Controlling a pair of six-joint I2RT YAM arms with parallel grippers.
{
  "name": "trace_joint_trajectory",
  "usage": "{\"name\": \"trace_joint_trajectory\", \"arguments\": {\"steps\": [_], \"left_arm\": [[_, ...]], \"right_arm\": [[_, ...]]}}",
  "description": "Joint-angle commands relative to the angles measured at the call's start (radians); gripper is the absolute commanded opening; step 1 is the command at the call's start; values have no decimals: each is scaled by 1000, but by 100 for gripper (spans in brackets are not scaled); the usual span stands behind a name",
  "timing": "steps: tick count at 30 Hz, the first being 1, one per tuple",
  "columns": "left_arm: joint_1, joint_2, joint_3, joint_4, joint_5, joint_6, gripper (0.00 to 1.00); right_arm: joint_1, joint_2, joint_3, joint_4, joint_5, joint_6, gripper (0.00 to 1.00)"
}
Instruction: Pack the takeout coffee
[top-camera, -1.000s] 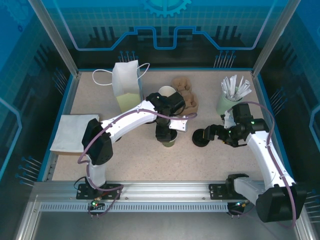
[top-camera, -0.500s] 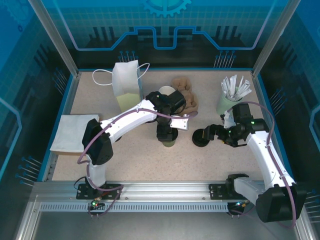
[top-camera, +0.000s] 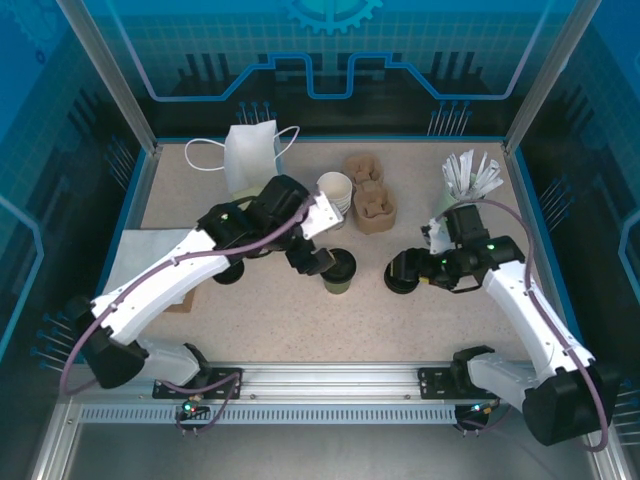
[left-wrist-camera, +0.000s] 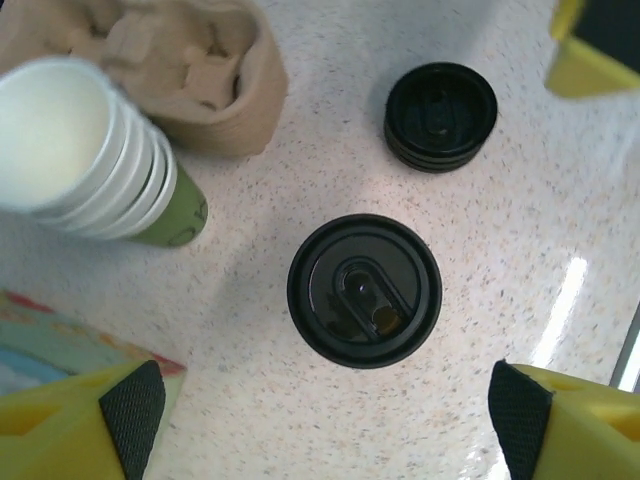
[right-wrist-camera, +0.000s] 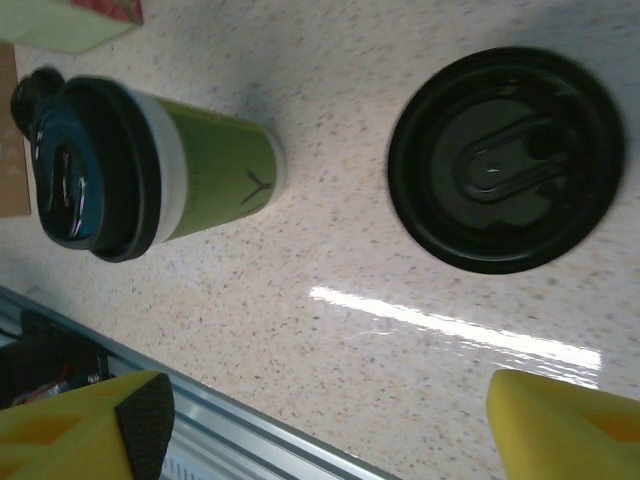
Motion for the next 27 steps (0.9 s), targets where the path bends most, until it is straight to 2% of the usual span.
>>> {"name": "trace_joint_trajectory", "arguments": {"steps": [1, 6, 9, 17, 27], "left_arm": [[70, -39, -129, 128, 63, -485, 85], [114, -70, -259, 228, 150, -730, 80], [140, -38, -275, 246, 212, -811, 78], [154, 46, -286, 270, 250, -854, 73], [154, 128, -302, 300, 257, -855, 64]], "right_arm": [[99, 43, 48, 88, 65, 89, 78], [221, 145, 121, 129, 117, 132, 73], [261, 208, 169, 123, 132, 137, 72], [341, 316, 232, 151, 153, 166, 66], [356, 410, 279, 161, 156, 169, 60]]}}
